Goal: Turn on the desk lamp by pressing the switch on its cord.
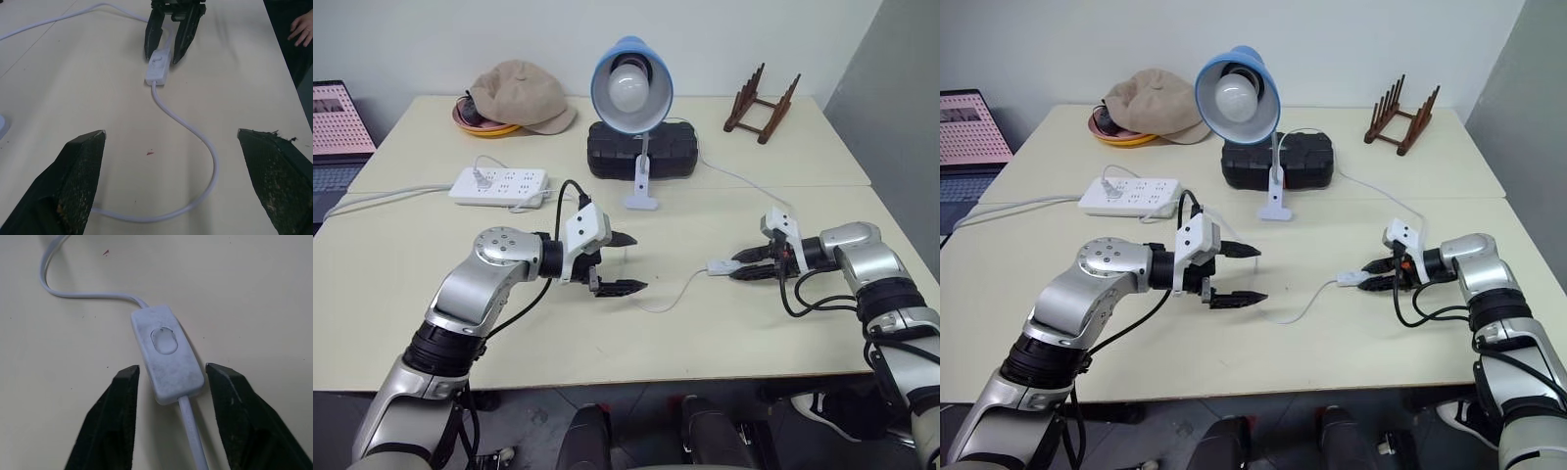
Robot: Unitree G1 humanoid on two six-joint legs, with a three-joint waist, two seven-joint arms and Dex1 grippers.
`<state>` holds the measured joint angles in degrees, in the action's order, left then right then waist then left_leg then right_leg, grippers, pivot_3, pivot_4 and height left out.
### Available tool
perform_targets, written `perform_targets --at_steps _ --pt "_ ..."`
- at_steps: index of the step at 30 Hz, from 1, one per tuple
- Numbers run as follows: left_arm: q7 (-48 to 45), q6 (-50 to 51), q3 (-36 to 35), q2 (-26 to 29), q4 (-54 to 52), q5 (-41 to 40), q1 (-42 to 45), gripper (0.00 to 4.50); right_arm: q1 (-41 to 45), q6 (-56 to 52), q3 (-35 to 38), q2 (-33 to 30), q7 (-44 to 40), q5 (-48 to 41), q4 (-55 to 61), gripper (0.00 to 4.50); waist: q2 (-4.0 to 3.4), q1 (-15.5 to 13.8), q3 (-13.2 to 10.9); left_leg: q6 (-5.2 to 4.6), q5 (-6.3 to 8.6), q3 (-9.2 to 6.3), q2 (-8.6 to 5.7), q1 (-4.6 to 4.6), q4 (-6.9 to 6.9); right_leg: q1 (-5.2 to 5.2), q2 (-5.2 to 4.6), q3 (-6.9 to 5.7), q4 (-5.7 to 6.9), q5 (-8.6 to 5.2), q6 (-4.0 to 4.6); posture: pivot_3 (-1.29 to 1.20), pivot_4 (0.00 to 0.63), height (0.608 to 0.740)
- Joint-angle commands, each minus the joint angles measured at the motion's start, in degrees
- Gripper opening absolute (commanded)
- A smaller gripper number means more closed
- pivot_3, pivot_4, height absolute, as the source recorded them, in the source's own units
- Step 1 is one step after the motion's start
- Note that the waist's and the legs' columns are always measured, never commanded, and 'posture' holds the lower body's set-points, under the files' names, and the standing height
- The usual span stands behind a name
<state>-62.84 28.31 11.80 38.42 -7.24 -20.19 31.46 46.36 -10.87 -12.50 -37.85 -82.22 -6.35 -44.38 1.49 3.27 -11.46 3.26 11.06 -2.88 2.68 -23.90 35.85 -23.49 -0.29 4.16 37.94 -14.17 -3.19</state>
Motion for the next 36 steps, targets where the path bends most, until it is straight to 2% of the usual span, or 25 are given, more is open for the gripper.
perform_targets --at_steps 1,2,7,10,13,15,18,20,28,31,36 --pt "1.4 -0.1 -2.1 -0.9 -1.0 -0.6 0.1 4.5 1.0 0.4 2.2 -0.6 -1.1 -0.8 1.3 1.27 0.0 0.0 0.0 0.0 0.0 0.0 0.0 0.0 0.0 0.0 0.0 0.0 0.0 0.0 0.0 0.0 0.15 0.74" --pt "1.5 0.0 -2.3 -0.8 -1.3 -0.7 -0.5 4.5 0.5 -0.1 2.5 -0.8 -1.2 -1.3 2.7 1.08 0.0 0.0 0.0 0.0 0.0 0.0 0.0 0.0 0.0 0.0 0.0 0.0 0.01 0.0 0.0 0.0 0.15 0.74" --pt "5.9 6.0 -6.5 -2.6 -2.3 -4.5 -2.1 4.5 -2.2 -1.7 6.1 0.2 4.7 -3.4 12.4 1.06 -0.01 0.0 0.0 0.0 0.0 -0.01 0.01 0.02 0.0 -0.01 0.0 0.0 0.07 0.0 0.0 0.0 0.15 0.74" --pt "13.5 17.7 -13.7 -7.7 -4.6 -13.9 -1.9 4.5 -4.2 -4.8 9.5 2.6 11.8 -5.6 21.9 1.06 -0.01 0.0 0.0 0.0 0.0 -0.05 0.01 0.01 0.03 0.0 0.0 -0.02 0.1 0.0 -0.01 0.0 0.15 0.74" --pt "23.1 30.7 -22.7 -15.0 -8.1 -28.4 -4.5 4.5 -10.2 -5.9 11.4 6.0 20.6 -6.0 37.0 1.06 0.01 0.0 0.0 0.0 0.0 -0.09 0.01 0.0 0.1 0.02 0.0 -0.03 0.15 0.01 -0.03 0.0 0.15 0.74" --pt "27.9 36.2 -26.9 -18.0 -8.6 -35.5 -4.7 4.5 -13.1 -6.6 11.5 6.9 23.2 -6.1 43.7 1.06 0.0 0.0 0.0 0.0 0.0 -0.15 0.01 0.0 0.08 0.06 0.0 -0.08 0.14 -0.03 -0.08 0.0 0.15 0.74" --pt "30.5 38.8 -28.7 -18.0 -6.7 -38.4 -2.7 4.5 -14.7 -7.1 10.6 6.1 22.5 -7.0 48.2 1.06 0.01 -0.1 0.0 0.01 0.0 -0.17 0.01 -0.01 0.11 0.05 0.0 -0.09 0.14 -0.03 -0.09 0.0 0.15 0.74" --pt "30.3 39.7 -28.5 -16.6 -5.4 -38.9 -1.4 4.5 -14.8 -6.4 9.9 5.4 21.9 -7.2 49.4 1.06 0.02 -0.1 0.0 0.01 0.0 -0.17 -0.02 0.04 0.16 0.1 0.0 -0.08 0.15 0.0 -0.11 0.0 0.15 0.74" --pt "13.9 38.6 -19.1 -4.6 -0.9 -36.1 4.8 4.5 -14.0 7.6 5.3 0.8 14.7 -3.6 48.6 1.06 0.01 0.0 0.0 0.02 0.0 -0.14 -0.03 0.11 0.1 0.17 0.01 -0.07 0.01 -0.02 -0.04 0.0 0.15 0.74" --pt "9.2 37.4 -15.2 -2.9 1.3 -34.2 7.2 4.5 -13.0 13.3 3.7 0.0 11.9 -3.0 47.2 1.06 0.01 -0.1 0.0 0.02 0.01 -0.12 -0.03 0.07 0.02 0.13 0.0 -0.08 -0.03 -0.03 -0.05 0.0 0.15 0.74" --pt "4.7 35.9 -9.1 -3.0 5.4 -30.2 10.6 4.5 -10.2 21.6 2.0 0.2 9.3 -2.4 44.5 1.06 0.01 0.0 0.0 0.02 0.01 -0.13 -0.02 0.07 0.05 0.11 0.01 -0.08 0.0 -0.03 -0.05 0.0 0.15 0.74"
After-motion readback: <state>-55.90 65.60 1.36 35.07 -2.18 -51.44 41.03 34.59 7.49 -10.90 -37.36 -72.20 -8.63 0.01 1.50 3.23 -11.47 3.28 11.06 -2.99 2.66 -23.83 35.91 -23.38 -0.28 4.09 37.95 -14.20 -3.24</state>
